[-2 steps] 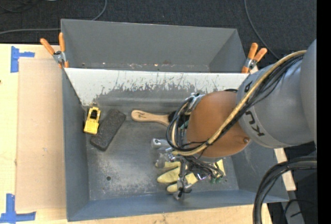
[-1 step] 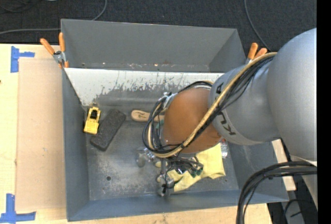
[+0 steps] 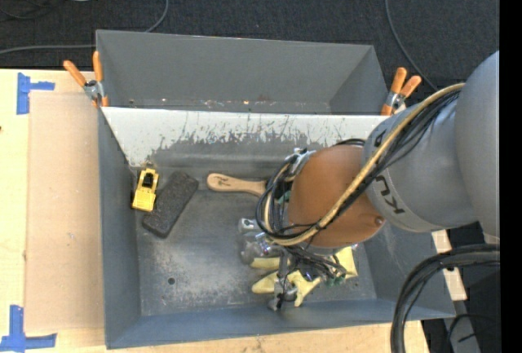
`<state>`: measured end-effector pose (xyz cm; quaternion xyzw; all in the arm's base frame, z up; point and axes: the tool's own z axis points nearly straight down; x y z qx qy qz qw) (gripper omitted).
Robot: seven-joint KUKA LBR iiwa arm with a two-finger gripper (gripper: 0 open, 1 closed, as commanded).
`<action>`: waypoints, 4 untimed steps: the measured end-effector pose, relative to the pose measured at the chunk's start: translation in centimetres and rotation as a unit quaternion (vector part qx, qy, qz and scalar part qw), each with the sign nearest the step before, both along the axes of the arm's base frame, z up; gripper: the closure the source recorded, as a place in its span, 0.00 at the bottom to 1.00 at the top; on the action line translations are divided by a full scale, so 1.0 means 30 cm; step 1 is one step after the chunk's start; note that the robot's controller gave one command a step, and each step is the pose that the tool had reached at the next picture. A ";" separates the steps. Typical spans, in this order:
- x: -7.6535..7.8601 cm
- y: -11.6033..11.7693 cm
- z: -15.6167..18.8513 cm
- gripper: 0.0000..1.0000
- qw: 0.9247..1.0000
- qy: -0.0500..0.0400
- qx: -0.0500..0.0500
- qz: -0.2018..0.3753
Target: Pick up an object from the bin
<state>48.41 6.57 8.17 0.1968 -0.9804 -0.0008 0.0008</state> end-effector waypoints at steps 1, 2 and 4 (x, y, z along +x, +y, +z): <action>0.008 0.073 0.002 0.00 0.998 0.002 0.001 0.059; 0.003 -0.025 -0.033 0.00 1.000 -0.006 0.002 -0.018; -0.028 -0.070 -0.041 1.00 1.000 -0.006 0.003 -0.013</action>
Offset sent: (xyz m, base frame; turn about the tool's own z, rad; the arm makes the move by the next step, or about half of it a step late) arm -0.0028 -0.0081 -0.0117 0.0321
